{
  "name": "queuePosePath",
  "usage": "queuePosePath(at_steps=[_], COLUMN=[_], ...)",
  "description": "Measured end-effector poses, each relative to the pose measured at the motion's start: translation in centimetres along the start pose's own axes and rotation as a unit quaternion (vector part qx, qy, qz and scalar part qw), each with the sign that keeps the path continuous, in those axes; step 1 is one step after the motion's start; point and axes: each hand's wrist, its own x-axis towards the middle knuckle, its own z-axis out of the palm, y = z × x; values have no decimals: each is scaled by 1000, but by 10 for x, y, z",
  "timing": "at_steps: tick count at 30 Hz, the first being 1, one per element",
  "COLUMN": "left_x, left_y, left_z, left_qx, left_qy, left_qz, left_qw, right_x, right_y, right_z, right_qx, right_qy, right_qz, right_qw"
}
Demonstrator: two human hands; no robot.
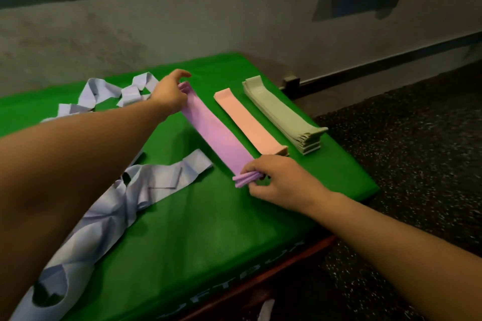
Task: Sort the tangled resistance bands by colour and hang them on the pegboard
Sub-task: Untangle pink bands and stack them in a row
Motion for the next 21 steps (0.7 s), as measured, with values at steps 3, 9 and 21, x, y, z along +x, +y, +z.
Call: queuePosePath(at_steps=[3,9,21], left_x=[24,52,59], left_y=[-4,-22,-48], left_z=[14,42,63], left_qx=[4,11,-4], left_qy=[-14,-48,-42], left_qz=[-2,-21,-52], left_qw=[1000,999,998], right_x=[19,47,53], right_y=[11,28,29], right_z=[6,15,7], right_qx=[-108,-224,-272], right_qy=[67,58,-34], right_qz=[-47,-108,-100], right_qw=[991,967,956])
